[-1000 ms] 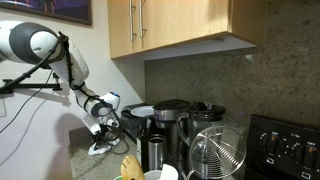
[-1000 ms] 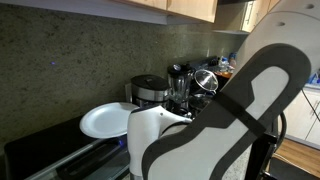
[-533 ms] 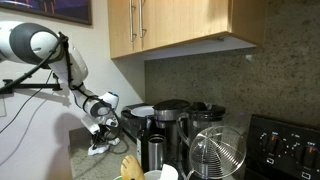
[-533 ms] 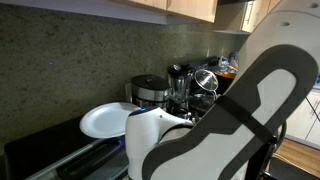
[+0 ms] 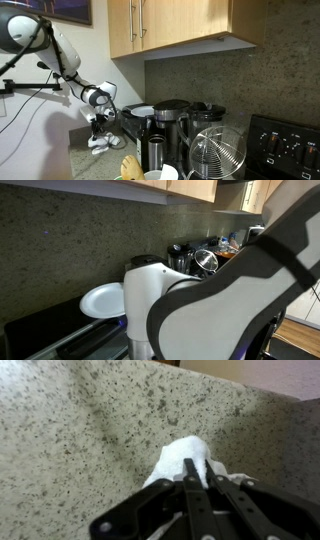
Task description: Use the white towel to wipe the white bowl
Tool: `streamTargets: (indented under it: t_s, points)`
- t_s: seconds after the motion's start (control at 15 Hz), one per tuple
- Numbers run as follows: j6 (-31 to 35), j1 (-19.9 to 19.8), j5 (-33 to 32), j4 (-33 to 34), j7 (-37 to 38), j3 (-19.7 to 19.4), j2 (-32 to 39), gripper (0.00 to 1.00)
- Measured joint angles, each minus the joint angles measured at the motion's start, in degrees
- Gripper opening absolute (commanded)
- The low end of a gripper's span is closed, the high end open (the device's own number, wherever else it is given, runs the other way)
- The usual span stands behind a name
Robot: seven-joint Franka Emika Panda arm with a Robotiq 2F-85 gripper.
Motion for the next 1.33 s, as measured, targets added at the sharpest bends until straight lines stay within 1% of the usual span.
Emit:
streamTargets:
  t_s: [0.2, 0.4, 0.53, 0.73, 1.07, 1.2, 1.33]
  points:
    - [-9.0, -0.1, -0.5, -0.5, 6.8, -1.2, -7.6, 0.03]
    - [-18.7, -0.6, -2.4, -0.6, 14.7, -3.0, -14.8, 0.03]
    - [-22.1, -1.7, -3.8, -0.7, 18.1, -3.7, -17.8, 0.03]
    - [-22.3, -3.8, -7.7, -1.2, 22.3, -4.8, -19.4, 0.03]
    - [-22.2, -6.9, -17.5, -1.7, 31.7, -5.9, -19.0, 0.03]
    - [-22.2, -7.9, -19.6, -2.2, 35.2, -6.4, -18.7, 0.03]
    - [-22.3, -8.4, -20.2, -2.6, 38.2, -7.2, -18.6, 0.03]
